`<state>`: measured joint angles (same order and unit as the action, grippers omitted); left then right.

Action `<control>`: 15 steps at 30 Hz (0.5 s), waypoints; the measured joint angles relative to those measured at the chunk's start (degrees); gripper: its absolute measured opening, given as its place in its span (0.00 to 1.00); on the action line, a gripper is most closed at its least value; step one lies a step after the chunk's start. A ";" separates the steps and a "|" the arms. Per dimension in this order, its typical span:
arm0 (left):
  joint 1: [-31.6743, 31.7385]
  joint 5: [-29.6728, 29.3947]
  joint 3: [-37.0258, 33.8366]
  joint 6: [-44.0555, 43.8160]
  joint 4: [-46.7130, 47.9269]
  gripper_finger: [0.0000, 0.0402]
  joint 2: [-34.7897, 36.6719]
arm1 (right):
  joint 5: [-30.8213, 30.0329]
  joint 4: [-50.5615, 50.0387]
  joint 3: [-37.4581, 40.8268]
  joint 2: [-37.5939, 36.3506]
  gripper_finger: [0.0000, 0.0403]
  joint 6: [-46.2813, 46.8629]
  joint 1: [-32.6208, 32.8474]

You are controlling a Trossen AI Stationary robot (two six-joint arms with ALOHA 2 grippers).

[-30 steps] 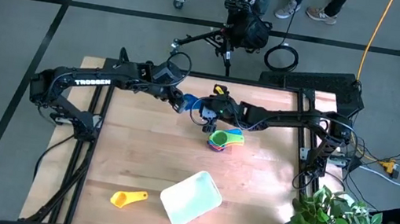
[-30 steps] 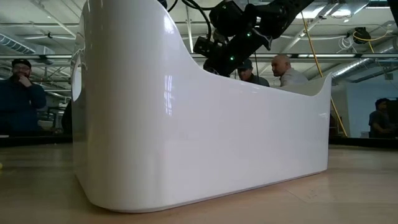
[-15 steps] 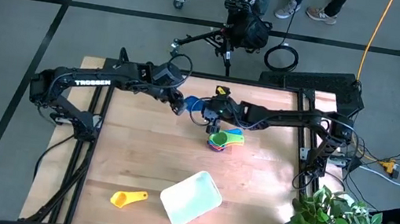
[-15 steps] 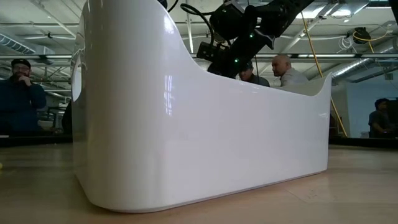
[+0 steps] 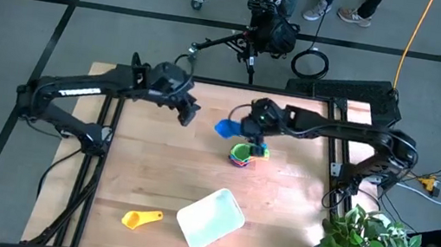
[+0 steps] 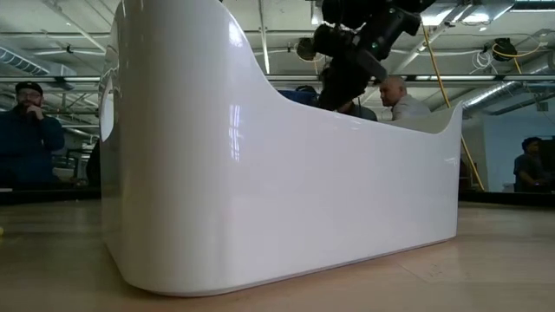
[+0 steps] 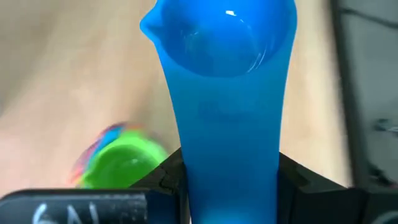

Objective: Nest measuring cups in basket
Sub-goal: Stack the blue measuring cup on top of the green measuring cup

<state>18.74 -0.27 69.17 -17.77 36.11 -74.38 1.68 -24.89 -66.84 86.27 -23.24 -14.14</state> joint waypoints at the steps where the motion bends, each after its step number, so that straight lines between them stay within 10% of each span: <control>1: -0.92 -0.23 -0.03 0.66 -0.16 0.39 0.74 | 1.31 -1.32 0.63 -1.04 0.29 -0.07 0.22; 15: -12.66 -1.37 -4.21 4.85 -14.95 0.39 3.95 | 2.94 -0.68 17.23 -10.22 0.30 -0.57 1.45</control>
<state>6.07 -1.64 64.96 -12.92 21.15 -70.43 4.62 -25.57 -49.61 76.05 -23.81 -12.69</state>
